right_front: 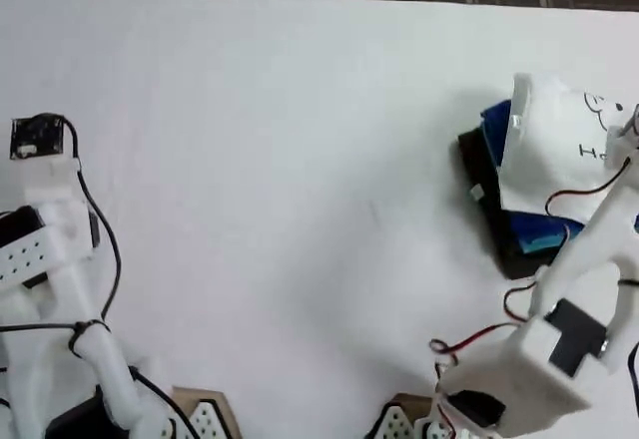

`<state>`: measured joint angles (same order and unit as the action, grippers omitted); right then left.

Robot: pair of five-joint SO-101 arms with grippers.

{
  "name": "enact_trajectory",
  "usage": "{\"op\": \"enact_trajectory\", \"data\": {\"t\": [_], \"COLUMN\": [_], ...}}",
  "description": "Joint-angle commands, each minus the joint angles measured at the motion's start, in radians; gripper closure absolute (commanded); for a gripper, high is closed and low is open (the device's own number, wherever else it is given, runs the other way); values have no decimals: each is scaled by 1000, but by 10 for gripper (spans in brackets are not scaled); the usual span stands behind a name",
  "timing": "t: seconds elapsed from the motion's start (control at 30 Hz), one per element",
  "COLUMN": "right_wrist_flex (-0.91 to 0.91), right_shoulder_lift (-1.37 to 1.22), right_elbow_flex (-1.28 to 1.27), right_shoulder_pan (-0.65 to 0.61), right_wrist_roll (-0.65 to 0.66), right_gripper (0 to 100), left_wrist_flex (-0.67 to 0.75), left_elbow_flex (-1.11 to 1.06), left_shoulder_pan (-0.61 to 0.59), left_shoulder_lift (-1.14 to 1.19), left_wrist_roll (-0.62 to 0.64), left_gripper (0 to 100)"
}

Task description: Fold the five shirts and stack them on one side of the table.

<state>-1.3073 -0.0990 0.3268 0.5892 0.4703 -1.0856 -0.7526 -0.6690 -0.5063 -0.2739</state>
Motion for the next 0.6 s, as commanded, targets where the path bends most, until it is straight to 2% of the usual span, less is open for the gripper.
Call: {"op": "enact_trajectory", "data": {"t": [0.0, 0.13, 0.23, 0.33, 0.43, 0.57], "right_wrist_flex": [-64, -222, -312, -358, -378, -383], "right_shoulder_lift": [130, 153, 145, 151, 156, 151], "right_elbow_flex": [43, 43, 43, 43, 44, 43], "right_shoulder_pan": [-58, -213, -363, -504, -618, -705], "right_wrist_roll": [-117, -152, -153, -155, -155, -155], "right_gripper": [704, 704, 704, 704, 704, 704], "left_wrist_flex": [-66, -110, -86, 41, 226, 502], "left_elbow_flex": [122, 242, 294, 272, 196, 159], "left_shoulder_pan": [-18, -129, -250, -377, -489, -615], "left_shoulder_lift": [-31, -31, -20, -18, -2, 126], "left_wrist_roll": [2, -3, -11, -106, -186, -258], "left_gripper": [843, 786, 749, 710, 691, 692]}}
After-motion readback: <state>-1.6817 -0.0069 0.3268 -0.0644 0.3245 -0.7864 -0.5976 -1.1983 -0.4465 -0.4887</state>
